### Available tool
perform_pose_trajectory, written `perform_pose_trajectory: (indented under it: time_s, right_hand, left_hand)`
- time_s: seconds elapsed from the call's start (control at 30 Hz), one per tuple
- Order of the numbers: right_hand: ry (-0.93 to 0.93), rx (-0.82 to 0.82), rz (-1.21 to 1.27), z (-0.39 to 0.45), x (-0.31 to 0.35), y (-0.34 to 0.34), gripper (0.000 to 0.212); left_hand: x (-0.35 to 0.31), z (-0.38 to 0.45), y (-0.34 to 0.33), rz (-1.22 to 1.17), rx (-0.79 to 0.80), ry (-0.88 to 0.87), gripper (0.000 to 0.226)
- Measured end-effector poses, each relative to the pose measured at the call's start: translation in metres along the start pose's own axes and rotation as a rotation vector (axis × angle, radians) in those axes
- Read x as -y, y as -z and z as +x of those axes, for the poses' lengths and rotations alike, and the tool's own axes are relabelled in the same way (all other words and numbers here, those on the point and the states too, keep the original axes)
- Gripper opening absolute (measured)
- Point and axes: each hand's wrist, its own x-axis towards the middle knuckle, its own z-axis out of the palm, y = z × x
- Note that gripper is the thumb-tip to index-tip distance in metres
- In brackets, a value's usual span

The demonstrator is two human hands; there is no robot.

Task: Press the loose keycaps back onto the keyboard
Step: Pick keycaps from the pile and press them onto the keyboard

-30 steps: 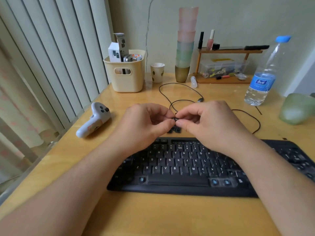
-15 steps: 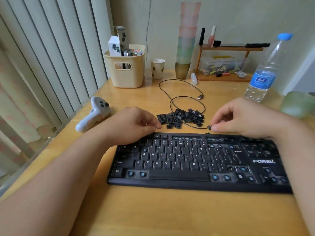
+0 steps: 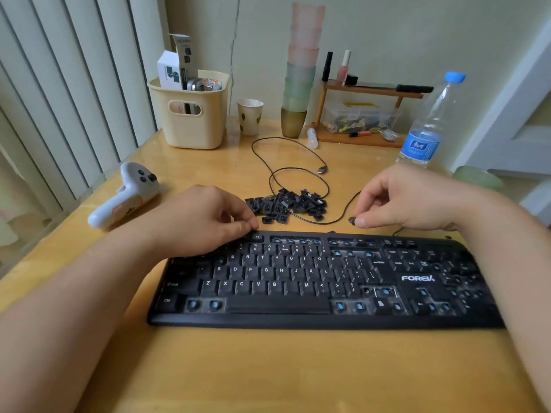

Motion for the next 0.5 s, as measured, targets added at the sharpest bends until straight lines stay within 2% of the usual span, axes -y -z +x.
perform_pose_trajectory:
  time_s: [0.3,0.5]
  right_hand:
    - [0.054,0.068,-0.031,-0.002,0.005,-0.018,0.005]
    - [0.057,0.012,0.028,0.004,0.014,-0.018,0.006]
  left_hand:
    - [0.0,0.0,-0.001,0.001,0.006,-0.002,0.01]
    - [-0.001,-0.001,0.0,0.01,0.015,0.004,0.012]
